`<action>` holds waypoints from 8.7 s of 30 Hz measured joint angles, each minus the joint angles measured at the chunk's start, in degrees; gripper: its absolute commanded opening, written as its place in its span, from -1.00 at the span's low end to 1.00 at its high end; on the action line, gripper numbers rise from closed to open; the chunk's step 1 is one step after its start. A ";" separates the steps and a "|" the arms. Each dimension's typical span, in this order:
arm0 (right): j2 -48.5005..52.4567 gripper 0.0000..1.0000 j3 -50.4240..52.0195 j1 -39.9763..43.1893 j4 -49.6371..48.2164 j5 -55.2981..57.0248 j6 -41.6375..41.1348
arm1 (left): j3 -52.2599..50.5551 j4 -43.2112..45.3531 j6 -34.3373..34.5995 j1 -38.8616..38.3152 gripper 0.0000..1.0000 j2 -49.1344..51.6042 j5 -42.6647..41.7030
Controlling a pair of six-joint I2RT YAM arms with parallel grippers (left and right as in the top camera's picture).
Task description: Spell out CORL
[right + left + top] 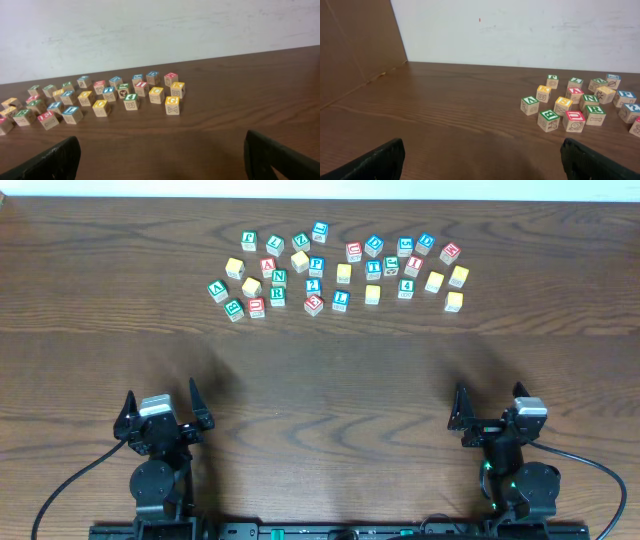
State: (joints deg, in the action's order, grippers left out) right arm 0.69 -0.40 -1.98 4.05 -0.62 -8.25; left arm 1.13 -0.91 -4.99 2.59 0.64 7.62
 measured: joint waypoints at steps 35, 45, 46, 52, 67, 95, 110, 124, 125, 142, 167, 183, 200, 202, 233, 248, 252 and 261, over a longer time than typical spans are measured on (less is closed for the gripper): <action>0.00 0.98 0.00 0.00 0.00 0.00 0.00 | 0.00 0.00 0.02 0.00 0.95 0.00 0.00; 0.00 0.99 0.00 0.00 0.00 0.00 0.00 | 0.00 0.00 0.00 0.00 0.95 0.00 0.00; 0.00 0.99 0.00 0.00 0.00 0.00 0.00 | 0.00 0.00 0.00 0.00 0.95 0.00 0.00; 0.00 0.99 0.00 0.00 0.00 0.00 0.00 | 0.00 0.00 0.02 0.00 0.95 0.00 0.00; 0.00 0.99 0.00 0.00 0.00 0.00 0.00 | 0.00 0.00 0.02 0.00 0.95 0.00 0.00; 0.00 0.99 0.00 0.00 -1.38 1.68 -0.02 | 0.00 -0.02 0.04 0.00 0.95 0.00 -0.33; 0.00 0.98 0.00 0.00 -1.99 1.70 0.00 | 0.33 -0.61 0.04 0.00 0.95 0.07 -1.33; 6.62 0.99 -4.31 0.00 -1.03 -1.97 0.00 | 7.98 -3.30 0.04 0.00 0.95 16.24 -5.25; 8.33 0.98 -5.66 0.00 -0.83 -2.45 0.00 | 9.86 -3.34 0.04 0.00 0.95 18.21 -5.84; 48.68 0.98 -52.68 0.00 22.23 -5.64 1.44 | 54.14 -29.44 0.04 0.00 0.95 56.85 -16.83; 105.83 0.99 -121.85 -2.78 64.13 -8.59 7.45 | 123.91 -71.06 -2.56 0.00 0.95 104.89 -23.43; 106.86 0.86 -122.14 -4.31 63.36 -11.23 6.95 | 124.06 -72.17 -2.54 0.00 0.95 104.91 -24.04; 117.59 0.78 -122.05 -13.14 58.60 -11.39 1.86 | 124.06 -72.22 -2.54 0.00 0.95 104.91 -24.26; 117.72 0.78 -122.05 -13.46 58.75 -11.39 1.29 | 124.06 -72.22 -2.54 0.00 0.95 104.91 -24.26; 117.72 0.76 -122.05 -12.07 63.63 -4.00 -10.05 | 123.38 -71.82 6.71 -0.98 0.98 105.79 -24.26; 119.54 0.56 -122.05 -3.80 65.13 -1.88 -17.14 | 123.38 -72.19 8.00 -1.16 0.97 105.79 -24.26; 122.03 0.55 -122.05 -3.50 65.24 -1.79 -18.32 | 123.38 -72.22 8.00 -1.16 0.97 105.79 -23.52; 127.16 0.19 -122.03 -3.50 64.26 1.09 -21.22 | 123.38 -72.35 8.02 -1.16 0.96 105.79 -18.12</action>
State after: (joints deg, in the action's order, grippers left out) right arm 127.85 -122.43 -5.48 68.31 0.47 -29.47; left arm 124.51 -73.25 3.03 1.43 106.43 -10.50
